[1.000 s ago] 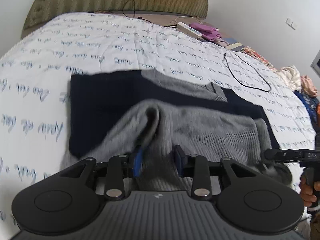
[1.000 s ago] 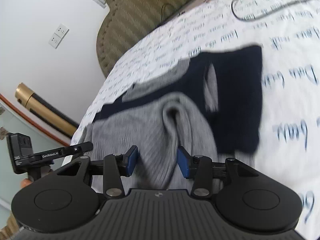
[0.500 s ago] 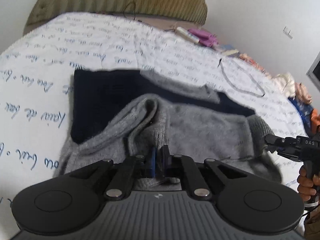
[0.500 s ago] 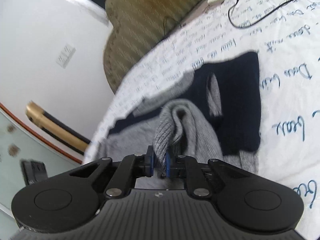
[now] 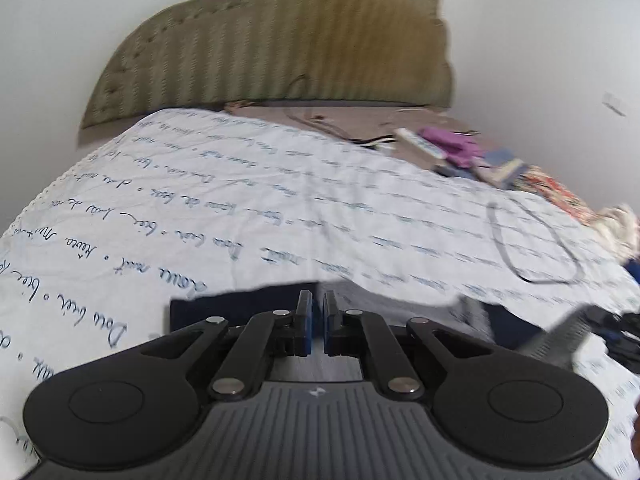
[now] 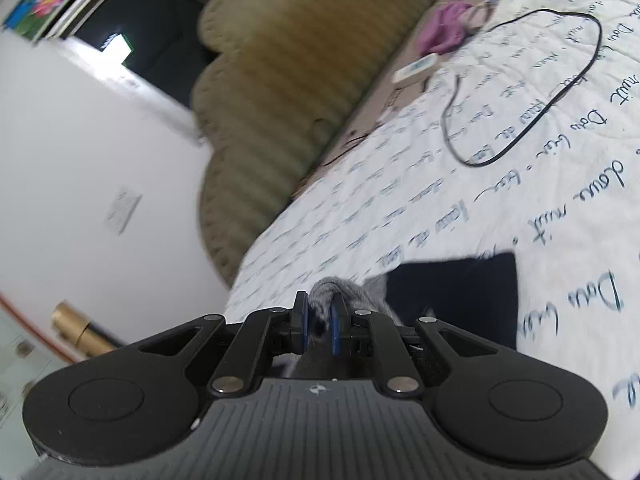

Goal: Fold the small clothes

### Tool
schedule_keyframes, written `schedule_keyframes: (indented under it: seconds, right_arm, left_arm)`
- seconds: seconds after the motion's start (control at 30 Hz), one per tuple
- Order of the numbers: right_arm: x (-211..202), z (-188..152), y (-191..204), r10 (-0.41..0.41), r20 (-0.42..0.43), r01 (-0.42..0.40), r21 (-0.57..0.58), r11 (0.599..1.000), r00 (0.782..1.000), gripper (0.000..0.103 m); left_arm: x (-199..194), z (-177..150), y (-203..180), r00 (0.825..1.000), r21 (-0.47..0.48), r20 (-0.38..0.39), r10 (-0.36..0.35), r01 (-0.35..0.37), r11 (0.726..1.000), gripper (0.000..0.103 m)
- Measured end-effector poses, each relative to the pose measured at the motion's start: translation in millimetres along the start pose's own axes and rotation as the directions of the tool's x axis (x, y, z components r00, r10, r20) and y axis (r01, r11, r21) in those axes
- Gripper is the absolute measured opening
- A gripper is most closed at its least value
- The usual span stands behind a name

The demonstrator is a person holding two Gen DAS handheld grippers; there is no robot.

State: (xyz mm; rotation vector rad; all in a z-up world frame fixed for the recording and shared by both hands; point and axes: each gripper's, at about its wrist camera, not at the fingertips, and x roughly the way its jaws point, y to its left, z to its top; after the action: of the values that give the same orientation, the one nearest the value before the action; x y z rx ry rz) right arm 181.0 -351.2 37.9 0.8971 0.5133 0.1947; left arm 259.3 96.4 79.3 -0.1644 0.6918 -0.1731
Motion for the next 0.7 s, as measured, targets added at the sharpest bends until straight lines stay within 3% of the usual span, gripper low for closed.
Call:
schedule_keyframes:
  seconds: [0.13,0.23,0.3,0.33,0.4,0.47,0.6,0.7]
  right_arm:
    - [28.6,5.4,-15.4,-0.121,0.006,0.121,0.0,0.993,0.993,0.016]
    - [40.6,6.4,-24.7,-0.149,-0.012,0.149,-0.009,0.989,0.989,0.019]
    - [44.9,8.2,-29.5,-0.18,-0.011,0.18,-0.015,0.984,0.984,0.025]
    - [46.7,9.2,-32.2,-0.193,-0.015,0.193,-0.012,0.981,0.981,0.04]
    - [42.6,9.0,-35.9,-0.201,-0.001,0.201,0.015,0.98,0.98,0.053]
    - [30.1,5.6,-28.7,-0.188,0.059,0.188,0.004,0.982,0.98,0.052]
    - [11.3,-11.4,10.3,-0.183,0.123,0.206,-0.204,0.957,0.975,0.056]
    - [8.3,-30.6,33.2,-0.151,0.048,0.158,-0.371,0.915,0.987,0.062]
  left_arm:
    - [34.8,3.4,18.8,0.991,-0.048,-0.059,0.122,-0.125,0.991,0.005]
    - [22.7,-5.3,36.0,0.993,-0.055,-0.057,0.101,-0.104,0.993,0.005]
    - [7.3,-14.0,36.0,0.993,-0.001,-0.061,0.102,-0.102,0.995,0.006]
    - [-1.9,-18.9,33.7,0.991,0.04,-0.056,0.119,-0.117,0.992,0.006]
    - [-22.9,-29.2,30.3,0.989,0.124,-0.037,0.143,-0.137,0.983,0.007]
    - [-43.3,-40.5,27.9,0.992,0.2,-0.022,0.124,-0.118,0.973,0.008]
    - [-70.6,-65.4,24.2,0.994,0.375,-0.03,0.107,-0.088,0.923,0.009]
    - [-77.9,-84.7,18.7,0.994,0.514,-0.024,0.109,-0.081,0.854,0.009]
